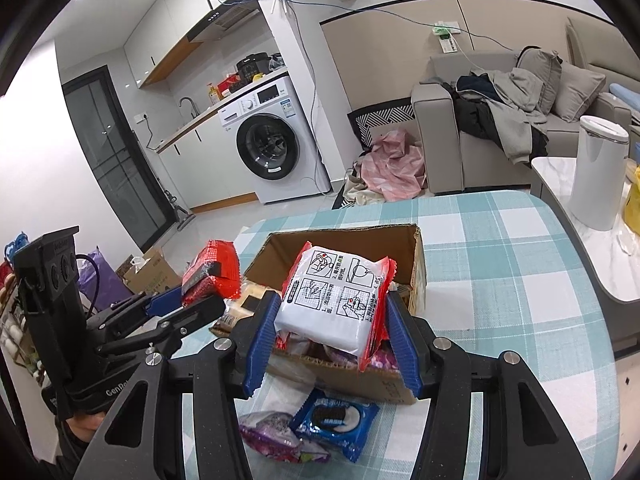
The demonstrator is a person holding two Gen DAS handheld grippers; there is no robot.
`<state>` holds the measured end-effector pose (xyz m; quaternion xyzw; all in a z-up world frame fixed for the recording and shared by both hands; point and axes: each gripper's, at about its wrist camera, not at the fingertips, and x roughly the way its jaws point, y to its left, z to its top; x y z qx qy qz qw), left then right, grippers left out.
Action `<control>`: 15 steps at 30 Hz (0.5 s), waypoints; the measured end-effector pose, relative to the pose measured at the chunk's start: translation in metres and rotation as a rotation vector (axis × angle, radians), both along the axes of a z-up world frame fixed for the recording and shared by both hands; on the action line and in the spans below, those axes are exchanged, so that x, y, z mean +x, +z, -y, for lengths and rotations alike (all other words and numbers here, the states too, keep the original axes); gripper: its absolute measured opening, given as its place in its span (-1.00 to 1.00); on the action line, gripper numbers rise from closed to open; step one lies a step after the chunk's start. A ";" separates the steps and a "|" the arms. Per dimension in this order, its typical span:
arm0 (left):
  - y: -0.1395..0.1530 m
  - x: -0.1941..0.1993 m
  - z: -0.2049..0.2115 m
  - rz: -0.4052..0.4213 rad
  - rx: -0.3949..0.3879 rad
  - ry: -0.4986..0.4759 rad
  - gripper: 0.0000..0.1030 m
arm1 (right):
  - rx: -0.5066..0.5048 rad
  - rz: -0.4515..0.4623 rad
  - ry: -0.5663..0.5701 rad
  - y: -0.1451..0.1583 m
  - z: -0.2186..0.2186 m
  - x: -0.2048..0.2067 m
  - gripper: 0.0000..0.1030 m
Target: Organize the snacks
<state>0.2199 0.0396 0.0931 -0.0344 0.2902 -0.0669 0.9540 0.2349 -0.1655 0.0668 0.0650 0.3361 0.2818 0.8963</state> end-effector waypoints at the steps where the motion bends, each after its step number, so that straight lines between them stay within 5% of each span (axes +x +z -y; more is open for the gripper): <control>1: -0.002 0.004 0.000 -0.004 0.002 0.002 -0.23 | 0.001 -0.004 -0.002 -0.001 -0.002 0.003 0.05; 15: -0.029 0.049 -0.004 -0.052 0.013 0.026 -0.23 | -0.002 -0.063 -0.025 -0.021 -0.019 0.040 0.05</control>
